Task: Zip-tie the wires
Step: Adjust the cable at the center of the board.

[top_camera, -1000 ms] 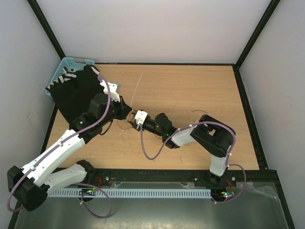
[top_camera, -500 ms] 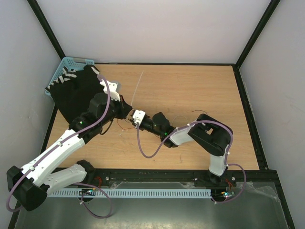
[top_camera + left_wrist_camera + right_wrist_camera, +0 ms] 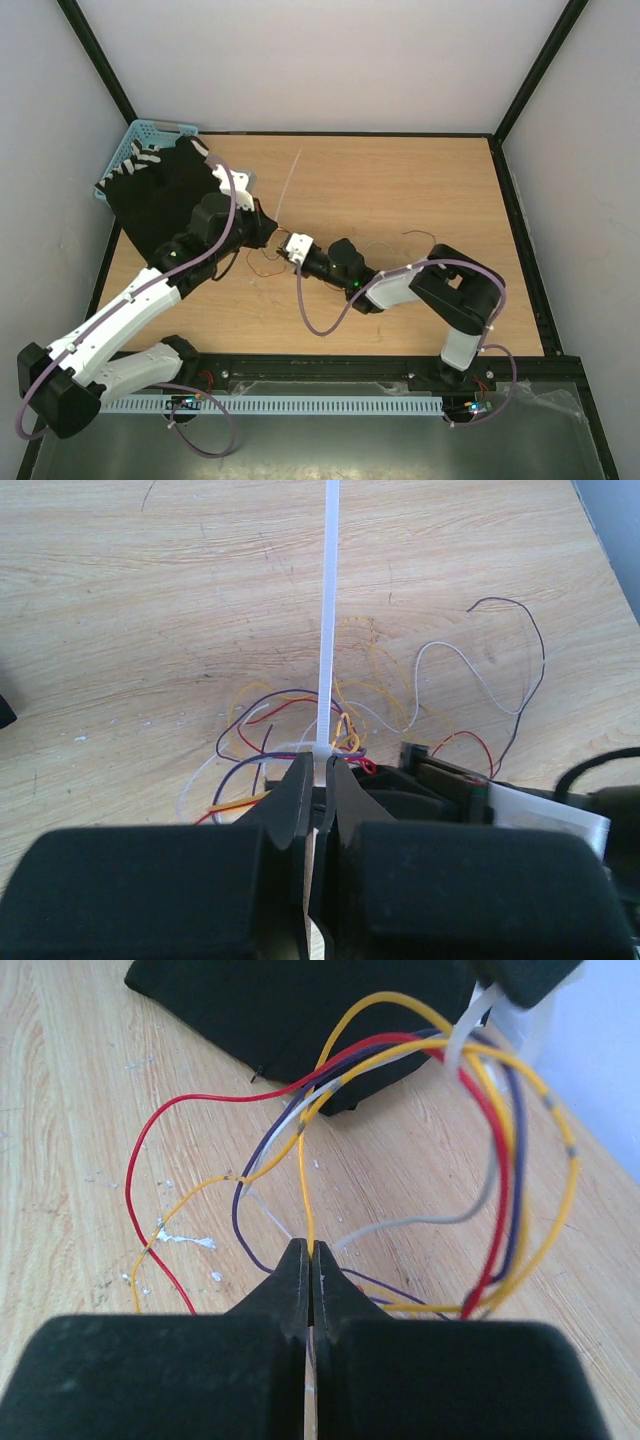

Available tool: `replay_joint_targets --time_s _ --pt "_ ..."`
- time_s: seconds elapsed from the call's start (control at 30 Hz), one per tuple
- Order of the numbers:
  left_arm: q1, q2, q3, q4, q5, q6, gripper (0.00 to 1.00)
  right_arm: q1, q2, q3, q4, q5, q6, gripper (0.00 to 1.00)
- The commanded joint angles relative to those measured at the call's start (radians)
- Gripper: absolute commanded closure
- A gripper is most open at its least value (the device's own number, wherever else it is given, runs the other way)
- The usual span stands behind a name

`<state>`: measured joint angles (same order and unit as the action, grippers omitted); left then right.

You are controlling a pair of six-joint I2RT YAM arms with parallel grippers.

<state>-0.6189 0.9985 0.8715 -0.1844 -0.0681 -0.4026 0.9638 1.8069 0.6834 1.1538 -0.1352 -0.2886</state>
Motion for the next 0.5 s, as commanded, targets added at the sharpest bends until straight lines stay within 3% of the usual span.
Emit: replay_joint_targets --time_s 0.0,0.47 --pt "0.007 0.02 0.049 0.03 -0.015 0.017 1.0 0.007 -0.119 -0.045 -0.06 -0.036 0.032 1.0" --pt "0.064 0.042 0.064 0.037 0.003 0.029 1.0 0.115 -0.204 -0.115 -0.269 -0.042 0.042 1.0"
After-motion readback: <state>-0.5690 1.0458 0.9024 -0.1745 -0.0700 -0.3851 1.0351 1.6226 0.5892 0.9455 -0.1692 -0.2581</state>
